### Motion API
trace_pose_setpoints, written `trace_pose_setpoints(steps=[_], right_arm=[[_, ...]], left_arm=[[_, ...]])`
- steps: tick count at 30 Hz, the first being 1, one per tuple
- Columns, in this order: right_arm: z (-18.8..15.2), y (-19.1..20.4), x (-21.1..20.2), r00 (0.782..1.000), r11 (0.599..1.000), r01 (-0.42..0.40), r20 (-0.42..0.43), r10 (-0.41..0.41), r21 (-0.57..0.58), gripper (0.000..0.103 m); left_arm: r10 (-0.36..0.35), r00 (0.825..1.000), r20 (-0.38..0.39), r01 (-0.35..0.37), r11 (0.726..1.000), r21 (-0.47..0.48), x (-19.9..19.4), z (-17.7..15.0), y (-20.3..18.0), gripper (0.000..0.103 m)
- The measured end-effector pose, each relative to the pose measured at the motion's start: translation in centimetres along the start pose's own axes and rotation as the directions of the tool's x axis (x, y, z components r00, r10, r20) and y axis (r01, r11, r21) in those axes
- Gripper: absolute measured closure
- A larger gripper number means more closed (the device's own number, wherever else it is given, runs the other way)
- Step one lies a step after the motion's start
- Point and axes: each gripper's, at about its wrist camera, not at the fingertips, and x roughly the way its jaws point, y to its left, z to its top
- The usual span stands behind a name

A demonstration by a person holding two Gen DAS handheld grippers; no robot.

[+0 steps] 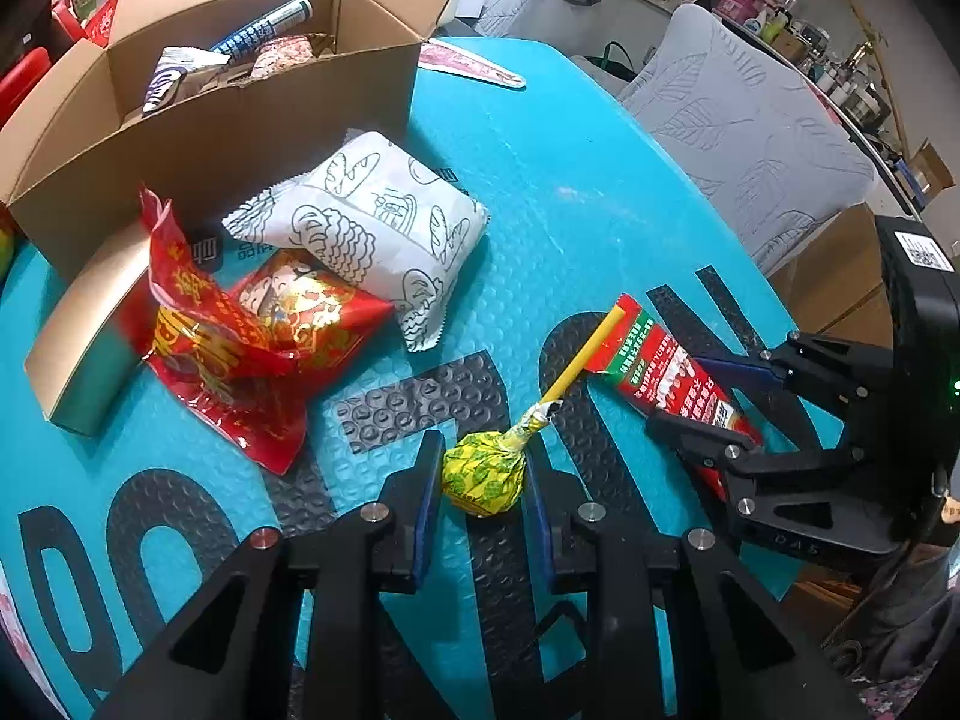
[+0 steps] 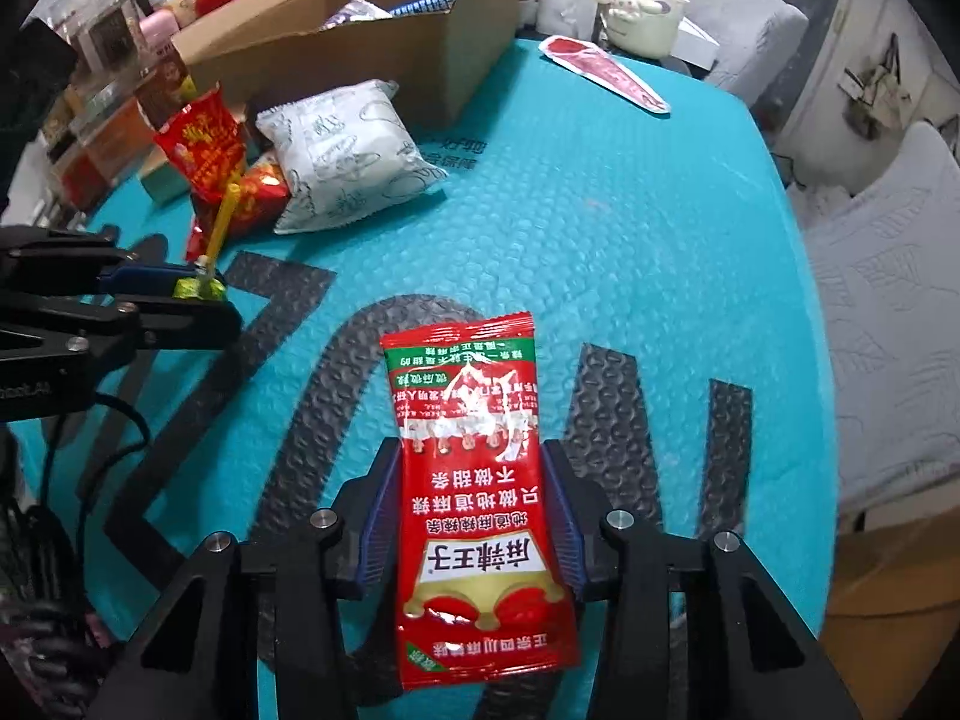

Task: Organize snacks
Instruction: 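Lift the lollipop and sauce packet with both tools over the box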

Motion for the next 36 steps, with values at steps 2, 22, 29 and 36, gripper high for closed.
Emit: trace_pose_setpoints(steps=[2,22,29,36], right_arm=[[-0.4,0.0,-0.3,1.0,1.0,-0.002,0.013,0.002,0.019,0.059],[-2.4,1.2,-4.0,0.987,0.986,-0.081,0.152,0.059,0.147,0.058],[-2.6,2.8,-5.8,0.974,0.984,-0.112,0.21,0.081,0.139,0.059],[-1.9,4.6,-7.9,0.952,0.984,-0.139,0.288,0.103,0.108,0.058]], left_arm=[[0.001,1.0,0.001,-0.001,1.0,-0.001,-0.1,0.0,0.2,0.078],[-0.019,0.998,0.064,0.02,1.0,-0.01,-2.9,-1.8,1.0,0.078],[-0.013,0.992,0.124,0.015,1.0,-0.015,-5.2,-2.4,1.6,0.078],[-0.011,0.982,0.19,0.015,1.0,-0.02,-7.9,-2.2,2.3,0.078]])
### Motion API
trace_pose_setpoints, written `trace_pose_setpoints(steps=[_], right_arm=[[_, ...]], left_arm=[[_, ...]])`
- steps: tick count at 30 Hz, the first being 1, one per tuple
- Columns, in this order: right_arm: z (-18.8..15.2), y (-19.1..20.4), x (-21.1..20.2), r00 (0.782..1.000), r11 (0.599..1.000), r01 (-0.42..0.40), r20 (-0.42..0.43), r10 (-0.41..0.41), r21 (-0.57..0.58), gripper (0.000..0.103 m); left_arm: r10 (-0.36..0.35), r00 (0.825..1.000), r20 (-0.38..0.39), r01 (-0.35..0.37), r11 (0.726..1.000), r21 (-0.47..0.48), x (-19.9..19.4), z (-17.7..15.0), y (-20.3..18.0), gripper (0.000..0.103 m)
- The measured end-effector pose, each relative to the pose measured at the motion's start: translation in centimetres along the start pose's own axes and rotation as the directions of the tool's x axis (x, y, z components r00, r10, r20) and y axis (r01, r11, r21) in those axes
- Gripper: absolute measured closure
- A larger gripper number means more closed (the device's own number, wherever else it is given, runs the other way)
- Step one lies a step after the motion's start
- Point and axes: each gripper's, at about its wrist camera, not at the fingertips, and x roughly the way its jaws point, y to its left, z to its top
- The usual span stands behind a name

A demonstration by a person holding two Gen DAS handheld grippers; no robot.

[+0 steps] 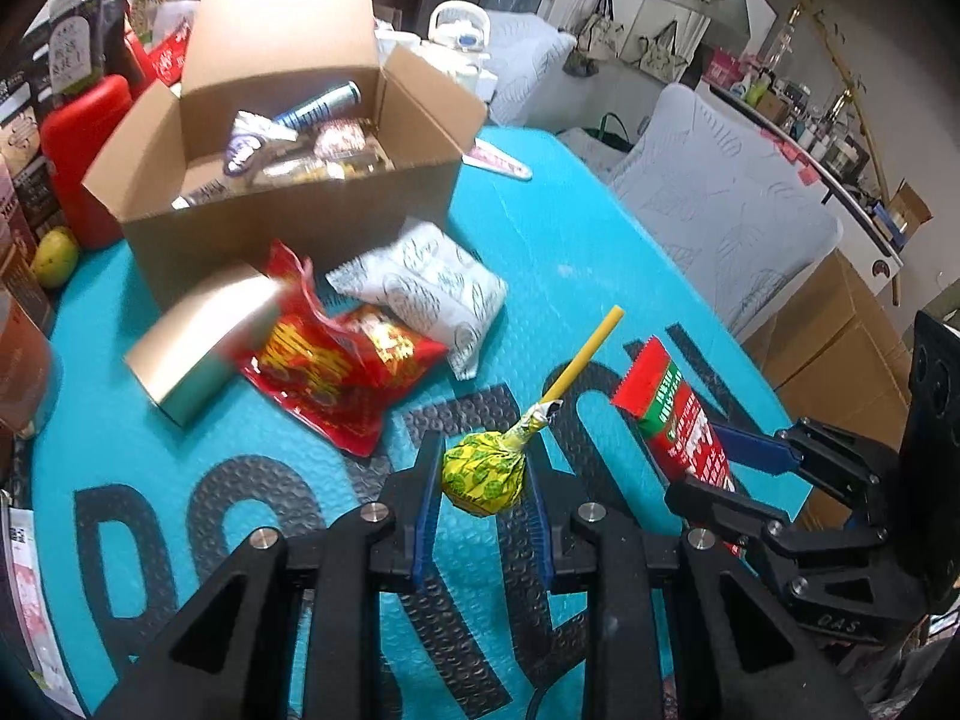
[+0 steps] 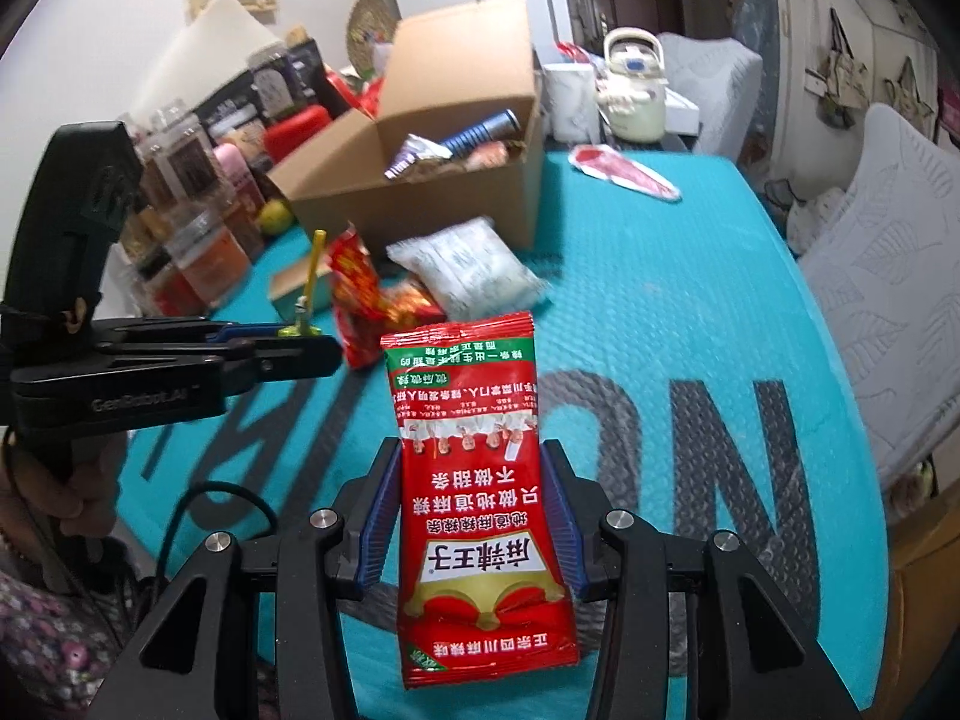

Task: Organize snacks
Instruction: 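Lift the lollipop and sauce packet with both tools over the box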

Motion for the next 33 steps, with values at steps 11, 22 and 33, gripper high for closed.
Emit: trace_pose_setpoints(steps=[11,22,33], right_arm=[[3.6,1.8,-0.6,0.997,0.999,-0.031,0.076,0.034,-0.035,0.058],[9.1,1.9,-0.8,0.987,0.999,-0.022,0.156,0.028,-0.038,0.058],[15.1,1.2,0.8,0.978,0.999,-0.015,0.207,0.024,-0.046,0.058]], left_arm=[[-0.019,0.995,0.101,0.017,1.0,0.019,-2.5,3.1,0.7,0.078],[-0.049,0.98,0.192,0.037,0.997,0.068,-3.7,8.0,1.4,0.078],[-0.057,0.957,0.283,0.04,0.997,0.065,-3.6,13.7,3.6,0.078]])
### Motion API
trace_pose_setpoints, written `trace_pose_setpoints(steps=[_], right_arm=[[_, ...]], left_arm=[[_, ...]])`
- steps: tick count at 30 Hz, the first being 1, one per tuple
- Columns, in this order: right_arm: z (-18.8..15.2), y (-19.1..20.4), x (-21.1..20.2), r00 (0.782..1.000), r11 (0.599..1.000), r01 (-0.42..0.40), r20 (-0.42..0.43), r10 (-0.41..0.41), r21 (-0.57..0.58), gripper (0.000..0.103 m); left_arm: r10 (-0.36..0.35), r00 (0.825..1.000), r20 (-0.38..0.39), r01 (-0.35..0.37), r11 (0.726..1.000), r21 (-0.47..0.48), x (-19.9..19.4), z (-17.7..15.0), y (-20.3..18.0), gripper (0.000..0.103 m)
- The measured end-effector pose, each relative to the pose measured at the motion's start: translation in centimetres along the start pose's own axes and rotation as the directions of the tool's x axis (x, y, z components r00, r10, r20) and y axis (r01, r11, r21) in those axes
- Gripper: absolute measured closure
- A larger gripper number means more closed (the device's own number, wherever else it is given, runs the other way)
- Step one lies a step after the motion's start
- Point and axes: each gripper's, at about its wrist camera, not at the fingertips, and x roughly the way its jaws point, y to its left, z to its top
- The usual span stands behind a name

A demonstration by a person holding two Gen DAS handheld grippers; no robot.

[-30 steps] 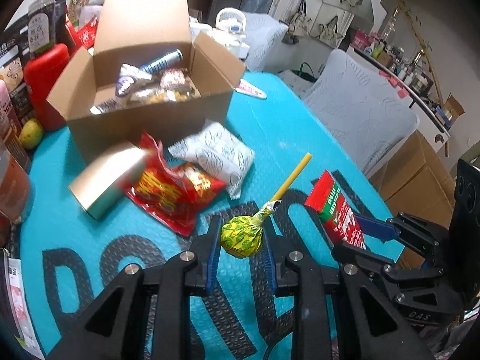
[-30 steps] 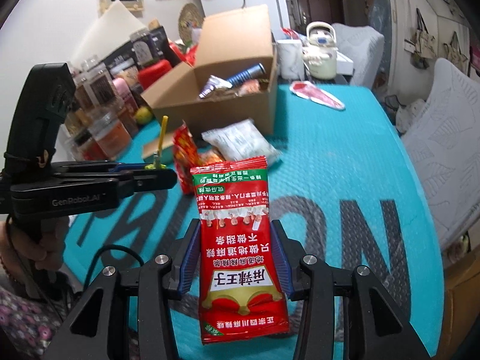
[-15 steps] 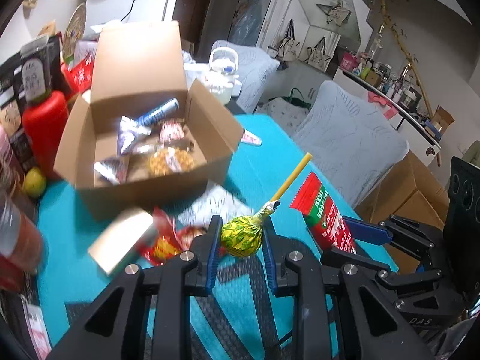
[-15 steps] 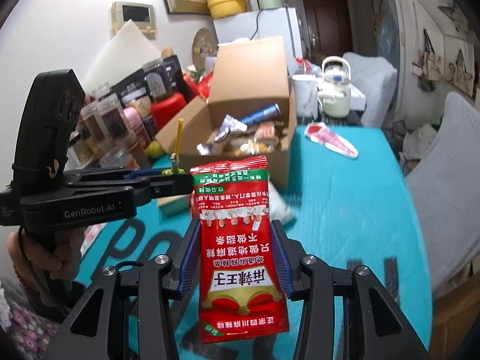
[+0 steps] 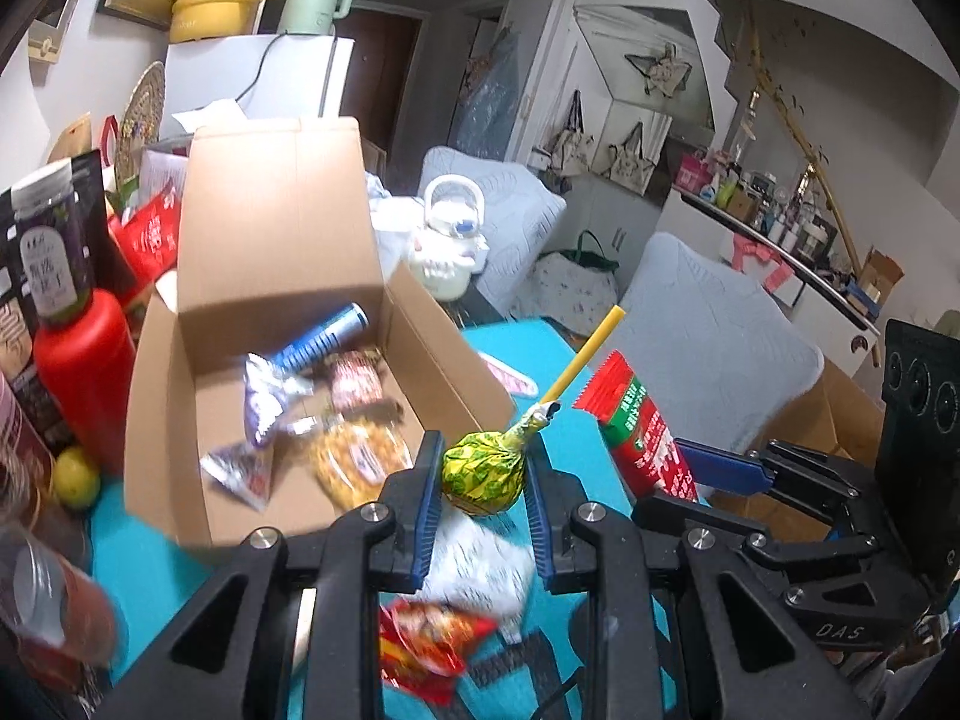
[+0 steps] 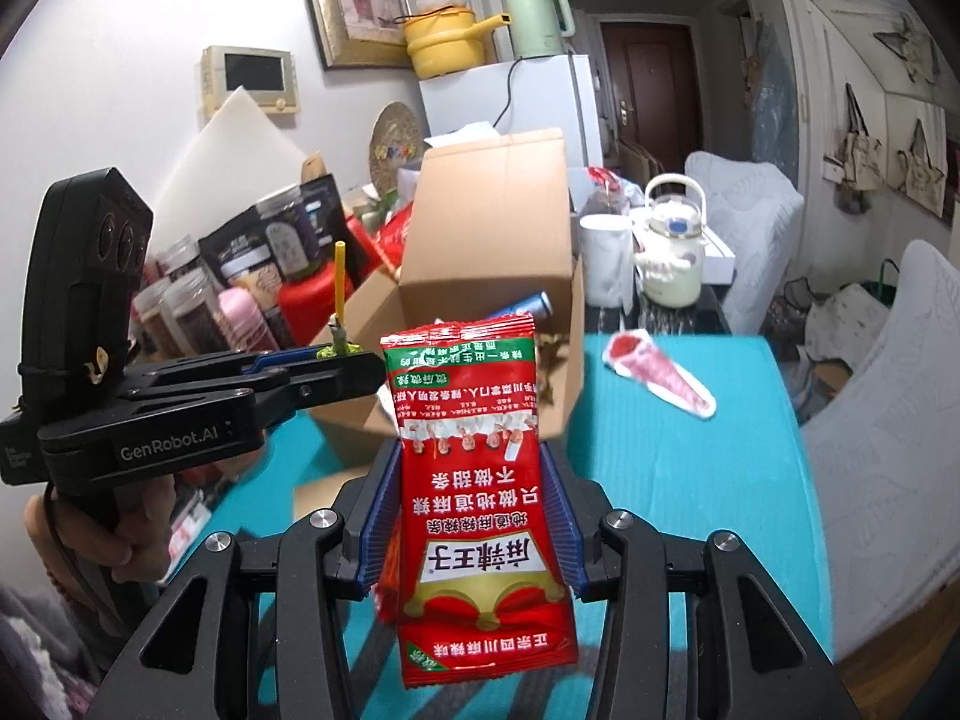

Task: Organize snacks
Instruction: 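Lift the lollipop and sauce packet with both tools over the box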

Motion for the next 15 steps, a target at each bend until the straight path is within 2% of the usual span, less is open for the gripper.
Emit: trace_pose_setpoints(steps=[15], right_arm=[[7.5,-0.7,6.1,0.996,0.999,-0.008,0.091,0.011,-0.035,0.058]], left_arm=[[0.076,0.99,0.12,-0.07,0.996,-0.051,3.4,6.5,6.0,0.078]])
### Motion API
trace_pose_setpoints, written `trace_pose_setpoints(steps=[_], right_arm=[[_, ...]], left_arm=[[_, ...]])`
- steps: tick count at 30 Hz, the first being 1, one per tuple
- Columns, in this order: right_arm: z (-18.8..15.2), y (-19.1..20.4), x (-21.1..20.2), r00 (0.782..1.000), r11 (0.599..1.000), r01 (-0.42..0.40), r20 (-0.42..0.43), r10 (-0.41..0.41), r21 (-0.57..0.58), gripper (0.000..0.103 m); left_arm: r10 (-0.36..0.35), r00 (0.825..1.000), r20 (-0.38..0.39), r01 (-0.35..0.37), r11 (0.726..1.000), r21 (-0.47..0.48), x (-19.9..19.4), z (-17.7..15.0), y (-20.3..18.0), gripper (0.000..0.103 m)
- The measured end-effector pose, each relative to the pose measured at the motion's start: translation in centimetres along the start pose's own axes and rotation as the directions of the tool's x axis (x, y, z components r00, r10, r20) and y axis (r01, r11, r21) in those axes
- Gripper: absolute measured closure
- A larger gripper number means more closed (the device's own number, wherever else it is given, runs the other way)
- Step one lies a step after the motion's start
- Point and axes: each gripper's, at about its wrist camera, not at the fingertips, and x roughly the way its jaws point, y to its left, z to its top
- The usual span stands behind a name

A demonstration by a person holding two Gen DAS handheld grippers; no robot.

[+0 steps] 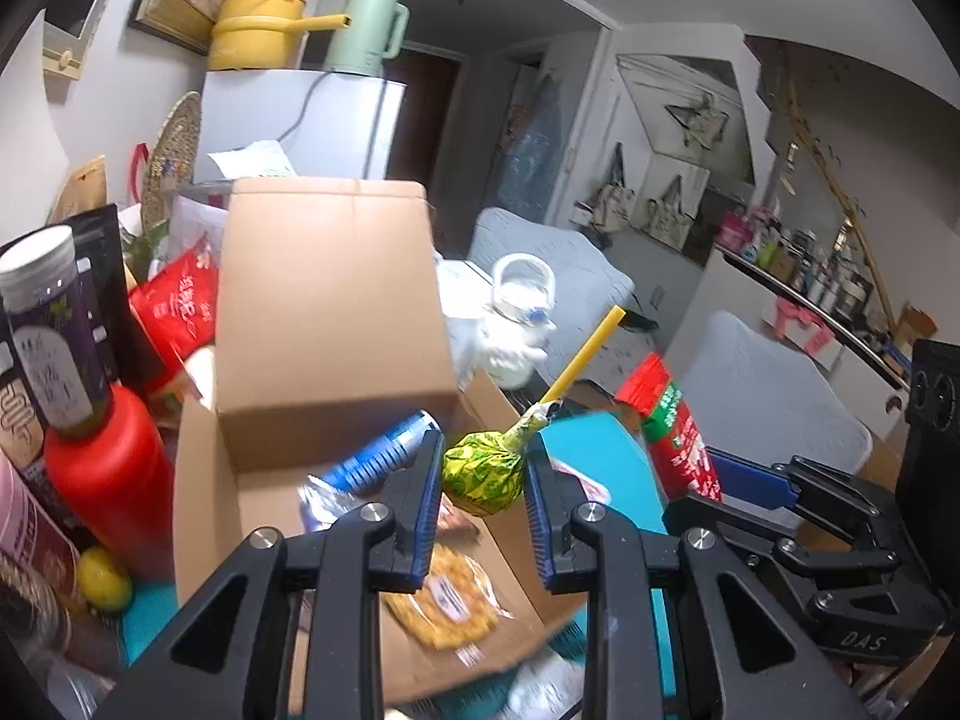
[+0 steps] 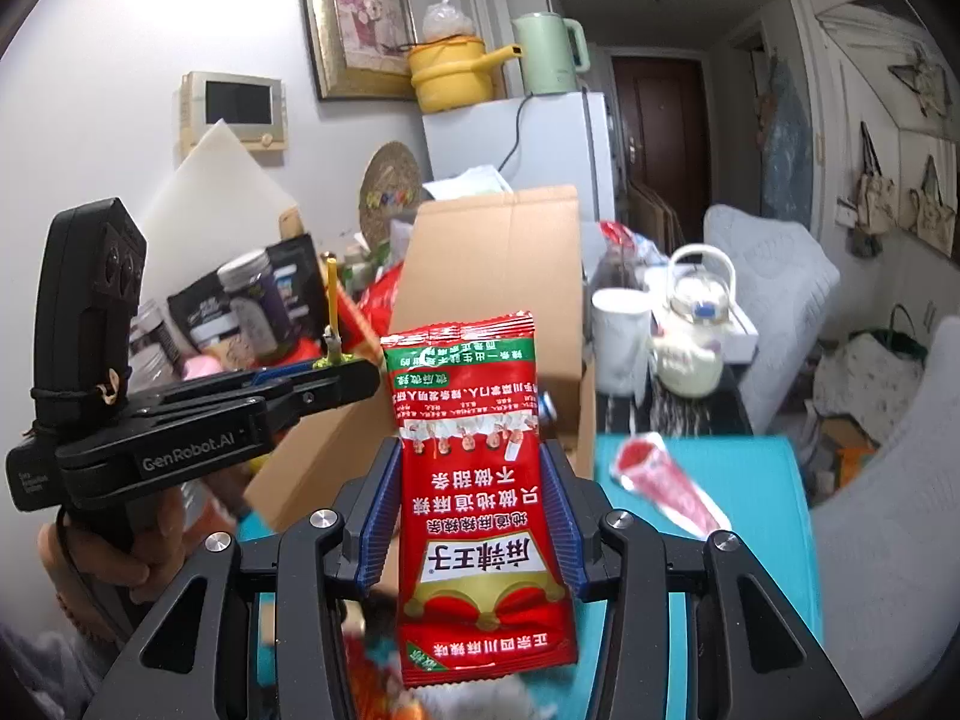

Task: Organize snacks
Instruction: 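Lift the lollipop and sauce packet with both tools over the box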

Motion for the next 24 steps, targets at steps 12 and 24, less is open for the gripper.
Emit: trace_pose_setpoints(steps=[12,24], right_arm=[[2.8,-2.0,7.0,0.999,0.996,-0.05,-0.001,0.05,0.07,0.058],[2.0,-3.0,13.2,0.993,0.992,-0.038,-0.106,0.051,0.124,0.058]], left_arm=[[0.154,0.988,0.02,-0.153,0.988,-0.025,4.5,2.5,3.9,0.078],[0.225,0.964,-0.138,-0.226,0.974,0.008,10.7,0.6,5.8,0.078]])
